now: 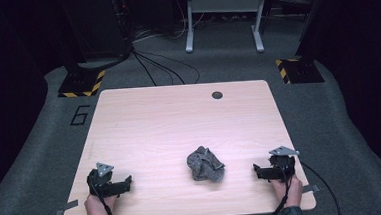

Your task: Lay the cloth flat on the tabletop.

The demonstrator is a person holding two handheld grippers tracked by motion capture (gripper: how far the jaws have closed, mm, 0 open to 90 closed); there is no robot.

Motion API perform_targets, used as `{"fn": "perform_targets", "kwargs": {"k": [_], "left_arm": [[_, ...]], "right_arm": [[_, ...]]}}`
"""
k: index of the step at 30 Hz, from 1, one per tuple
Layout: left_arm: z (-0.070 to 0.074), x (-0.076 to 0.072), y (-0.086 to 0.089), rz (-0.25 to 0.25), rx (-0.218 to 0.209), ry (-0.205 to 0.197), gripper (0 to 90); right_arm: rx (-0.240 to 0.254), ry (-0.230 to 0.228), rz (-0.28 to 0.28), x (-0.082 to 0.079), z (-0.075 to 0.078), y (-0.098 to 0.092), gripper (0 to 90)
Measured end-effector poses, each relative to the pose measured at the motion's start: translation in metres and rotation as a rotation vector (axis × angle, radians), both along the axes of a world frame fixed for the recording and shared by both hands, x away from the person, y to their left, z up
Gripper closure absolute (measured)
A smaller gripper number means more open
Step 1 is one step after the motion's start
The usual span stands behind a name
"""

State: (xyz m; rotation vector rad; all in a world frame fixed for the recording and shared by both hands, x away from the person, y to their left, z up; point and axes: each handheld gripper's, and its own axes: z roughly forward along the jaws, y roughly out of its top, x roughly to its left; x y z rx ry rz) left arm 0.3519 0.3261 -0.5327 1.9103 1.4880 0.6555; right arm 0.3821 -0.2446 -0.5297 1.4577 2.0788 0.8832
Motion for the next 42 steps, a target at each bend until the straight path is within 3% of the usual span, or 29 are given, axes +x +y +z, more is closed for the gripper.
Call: {"fn": "perform_targets", "kwargs": {"k": [7,10,20,25,29,31,32,38,42], "left_arm": [[0.000,0.000,-0.001,0.000,0.002,-0.003,0.9],[0.001,-0.002,-0.001,-0.001,0.022,-0.008,0.9],[0.000,-0.001,-0.001,0.006,0.008,-0.003,0.9],[0.000,-0.001,-0.001,0.007,0.004,-0.004,0.9],[0.000,-0.001,-0.001,0.005,0.001,-0.001,1.0],[0.000,-0.001,0.000,0.005,0.000,0.000,0.9],[0.000,0.000,0.000,0.006,-0.001,0.000,1.0],[0.000,0.000,0.000,0.006,-0.001,0.000,0.8],[0.000,0.000,0.000,0.005,-0.003,0.002,0.8]], "right_arm": [[-0.003,0.000,-0.002,0.000,0.000,-0.001,0.8],[-0.003,-0.001,-0.002,0.000,0.000,0.000,0.8],[-0.001,-0.001,-0.003,0.000,0.000,-0.001,2.6],[0.066,0.014,-0.007,0.002,0.003,-0.008,2.0],[0.075,0.024,-0.003,-0.001,0.007,-0.004,1.9],[0.084,0.023,0.012,-0.001,0.009,-0.002,2.0],[0.130,0.014,0.051,-0.004,0.016,0.005,2.6],[0.137,0.004,0.129,-0.010,0.033,0.034,2.1],[0.174,-0.010,0.191,-0.011,0.045,0.055,2.2]]}}
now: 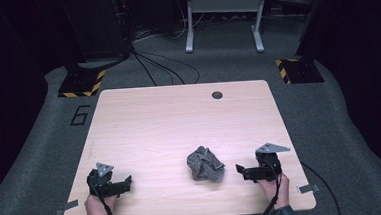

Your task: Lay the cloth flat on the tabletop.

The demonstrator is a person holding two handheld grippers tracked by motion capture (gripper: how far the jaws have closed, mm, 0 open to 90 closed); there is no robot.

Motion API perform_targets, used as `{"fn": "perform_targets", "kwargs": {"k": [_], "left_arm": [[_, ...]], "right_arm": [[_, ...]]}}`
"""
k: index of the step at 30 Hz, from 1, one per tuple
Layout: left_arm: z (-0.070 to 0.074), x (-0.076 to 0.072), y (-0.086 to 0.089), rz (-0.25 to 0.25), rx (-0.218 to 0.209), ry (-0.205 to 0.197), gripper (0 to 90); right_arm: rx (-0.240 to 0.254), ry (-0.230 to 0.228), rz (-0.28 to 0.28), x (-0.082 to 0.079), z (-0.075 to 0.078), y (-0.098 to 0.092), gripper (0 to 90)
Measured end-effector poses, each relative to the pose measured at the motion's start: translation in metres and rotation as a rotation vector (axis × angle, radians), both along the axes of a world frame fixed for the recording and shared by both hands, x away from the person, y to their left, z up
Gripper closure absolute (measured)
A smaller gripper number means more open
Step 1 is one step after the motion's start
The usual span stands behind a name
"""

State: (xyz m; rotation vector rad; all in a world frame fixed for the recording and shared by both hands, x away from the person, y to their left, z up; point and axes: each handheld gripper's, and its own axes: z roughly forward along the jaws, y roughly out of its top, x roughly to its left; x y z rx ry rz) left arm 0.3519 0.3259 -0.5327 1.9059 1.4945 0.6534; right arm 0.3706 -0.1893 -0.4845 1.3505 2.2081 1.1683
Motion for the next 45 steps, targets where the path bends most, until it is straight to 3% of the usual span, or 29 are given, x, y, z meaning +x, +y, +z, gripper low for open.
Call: {"fn": "perform_targets", "kwargs": {"k": [1,4,9,16,26,29,35,36,45], "left_arm": [[0.000,0.000,0.000,0.000,0.000,0.000,0.9],[0.000,0.000,0.000,-0.001,0.001,0.000,0.9],[0.000,0.000,0.000,0.000,-0.001,-0.001,0.9],[0.000,0.000,0.000,-0.004,0.006,0.003,0.9],[0.000,0.000,0.000,-0.003,0.006,0.007,0.9],[0.000,0.000,0.000,-0.003,0.007,0.004,0.9],[0.000,0.000,0.000,-0.003,0.007,0.002,0.9],[0.000,0.000,0.000,-0.003,0.006,0.003,0.9],[0.000,0.000,0.000,-0.003,0.008,0.002,1.1]], "right_arm": [[0.000,0.000,0.000,0.000,0.000,0.000,2.2],[0.011,-0.002,0.051,0.000,0.008,0.023,2.4],[-0.042,-0.012,0.115,0.002,0.014,0.050,2.8],[-0.077,0.000,0.181,0.005,0.013,0.075,4.0],[-0.115,0.009,0.248,0.018,0.008,0.108,8.1],[-0.125,0.011,0.243,0.018,0.007,0.113,10.8],[-0.143,0.040,0.243,0.021,0.001,0.117,25.4],[-0.151,0.056,0.232,0.020,-0.001,0.117,31.1],[-0.194,0.052,0.226,0.018,-0.012,0.117,56.0]]}}
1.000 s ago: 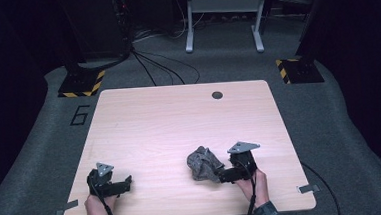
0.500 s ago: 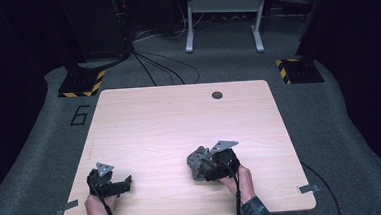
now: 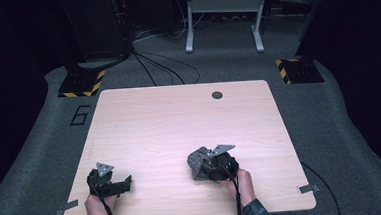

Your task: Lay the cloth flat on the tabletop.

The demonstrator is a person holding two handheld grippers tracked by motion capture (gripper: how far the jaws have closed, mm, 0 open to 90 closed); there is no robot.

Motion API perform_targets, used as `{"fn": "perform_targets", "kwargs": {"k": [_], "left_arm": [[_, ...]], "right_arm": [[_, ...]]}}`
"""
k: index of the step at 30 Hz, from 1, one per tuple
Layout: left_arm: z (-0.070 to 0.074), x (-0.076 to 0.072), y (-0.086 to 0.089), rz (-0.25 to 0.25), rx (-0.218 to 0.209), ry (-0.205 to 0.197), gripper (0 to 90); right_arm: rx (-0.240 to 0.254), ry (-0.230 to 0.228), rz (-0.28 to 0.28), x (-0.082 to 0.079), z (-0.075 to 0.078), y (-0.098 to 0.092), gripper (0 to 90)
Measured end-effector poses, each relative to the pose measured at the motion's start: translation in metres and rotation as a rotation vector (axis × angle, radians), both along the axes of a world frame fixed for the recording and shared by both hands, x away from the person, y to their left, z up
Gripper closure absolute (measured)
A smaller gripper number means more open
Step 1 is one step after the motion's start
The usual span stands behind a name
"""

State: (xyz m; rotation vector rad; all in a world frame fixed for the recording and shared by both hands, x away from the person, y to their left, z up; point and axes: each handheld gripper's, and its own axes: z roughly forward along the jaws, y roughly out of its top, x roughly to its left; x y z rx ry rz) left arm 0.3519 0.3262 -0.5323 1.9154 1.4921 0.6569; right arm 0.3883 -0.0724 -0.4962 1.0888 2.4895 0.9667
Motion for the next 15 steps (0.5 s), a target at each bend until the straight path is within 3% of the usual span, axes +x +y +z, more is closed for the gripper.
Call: {"fn": "perform_targets", "kwargs": {"k": [6,12,15], "left_arm": [[0.000,0.000,0.000,0.000,0.000,-0.001,1.1],[0.000,0.000,0.000,0.001,-0.001,0.002,1.1],[0.000,0.000,0.000,0.000,-0.002,0.002,1.2]], "right_arm": [[0.008,-0.023,0.017,-0.002,-0.001,-0.003,67.4],[0.042,-0.035,0.015,-0.004,0.002,-0.006,69.7],[0.060,-0.062,0.025,-0.005,0.010,-0.006,69.9]]}}
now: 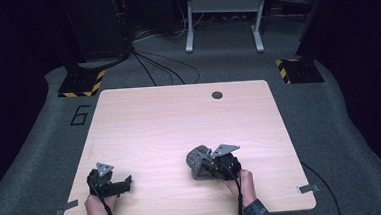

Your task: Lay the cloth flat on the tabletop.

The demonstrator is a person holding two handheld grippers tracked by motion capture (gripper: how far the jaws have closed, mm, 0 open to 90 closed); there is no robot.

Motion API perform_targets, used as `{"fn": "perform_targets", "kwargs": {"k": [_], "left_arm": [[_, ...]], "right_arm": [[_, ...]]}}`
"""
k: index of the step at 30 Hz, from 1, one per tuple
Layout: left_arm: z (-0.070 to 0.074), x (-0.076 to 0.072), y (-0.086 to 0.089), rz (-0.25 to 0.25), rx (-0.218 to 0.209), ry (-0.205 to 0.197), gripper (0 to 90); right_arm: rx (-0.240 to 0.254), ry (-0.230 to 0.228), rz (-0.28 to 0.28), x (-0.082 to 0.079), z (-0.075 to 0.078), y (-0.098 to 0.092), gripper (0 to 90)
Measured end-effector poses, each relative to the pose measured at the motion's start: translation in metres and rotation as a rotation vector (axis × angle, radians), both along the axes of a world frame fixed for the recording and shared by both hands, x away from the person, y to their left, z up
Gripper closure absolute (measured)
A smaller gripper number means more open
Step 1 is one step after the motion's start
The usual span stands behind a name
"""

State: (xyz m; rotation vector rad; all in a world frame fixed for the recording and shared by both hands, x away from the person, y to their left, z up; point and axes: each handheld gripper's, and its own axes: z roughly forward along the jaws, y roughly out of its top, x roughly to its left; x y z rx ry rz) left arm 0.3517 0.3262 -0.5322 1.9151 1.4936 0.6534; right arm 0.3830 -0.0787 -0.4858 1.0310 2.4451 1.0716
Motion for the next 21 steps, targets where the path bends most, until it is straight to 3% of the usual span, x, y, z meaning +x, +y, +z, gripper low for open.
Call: {"fn": "perform_targets", "kwargs": {"k": [12,21], "left_arm": [[0.000,0.000,0.000,0.000,0.001,-0.001,1.2],[0.000,0.000,0.000,0.000,0.002,0.002,1.3]], "right_arm": [[0.054,-0.043,0.002,0.005,0.031,0.005,69.8],[0.069,-0.043,0.011,0.020,0.036,0.019,69.3]]}}
